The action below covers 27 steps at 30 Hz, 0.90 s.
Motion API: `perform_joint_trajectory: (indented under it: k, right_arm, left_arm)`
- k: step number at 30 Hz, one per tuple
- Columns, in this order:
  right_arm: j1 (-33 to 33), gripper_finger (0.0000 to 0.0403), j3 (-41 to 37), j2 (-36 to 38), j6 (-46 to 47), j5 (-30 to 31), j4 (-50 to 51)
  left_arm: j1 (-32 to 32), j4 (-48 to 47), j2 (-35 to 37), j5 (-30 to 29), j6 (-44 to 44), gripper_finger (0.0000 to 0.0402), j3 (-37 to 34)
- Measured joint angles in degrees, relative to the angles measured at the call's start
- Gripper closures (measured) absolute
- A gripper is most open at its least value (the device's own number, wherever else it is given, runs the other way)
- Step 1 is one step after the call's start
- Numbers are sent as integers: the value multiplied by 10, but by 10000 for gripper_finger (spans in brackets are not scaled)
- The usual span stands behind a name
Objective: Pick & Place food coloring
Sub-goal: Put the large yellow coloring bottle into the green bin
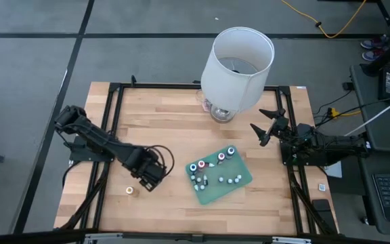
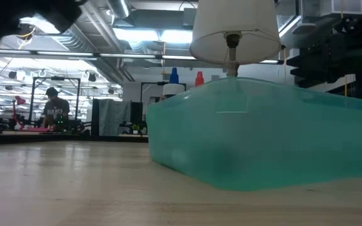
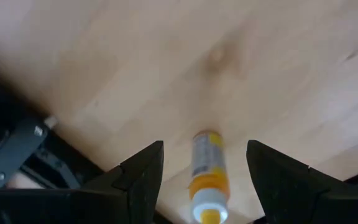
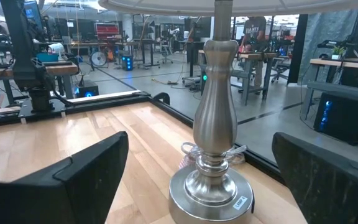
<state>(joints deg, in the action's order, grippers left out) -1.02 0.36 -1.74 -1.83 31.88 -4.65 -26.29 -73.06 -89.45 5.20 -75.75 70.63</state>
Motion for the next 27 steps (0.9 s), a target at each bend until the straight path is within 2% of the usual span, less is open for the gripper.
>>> perform_joint_trajectory:
  k: [12, 27]
  right_arm:
    - [0, 6, 0, 0, 0, 0, 0]
    - [0, 6, 0, 0, 0, 0, 0]
  left_arm:
    - [-69, 72, 0, 44, -68, 178, -47]
    - [-110, 91, 0, 71, -114, 178, -75]
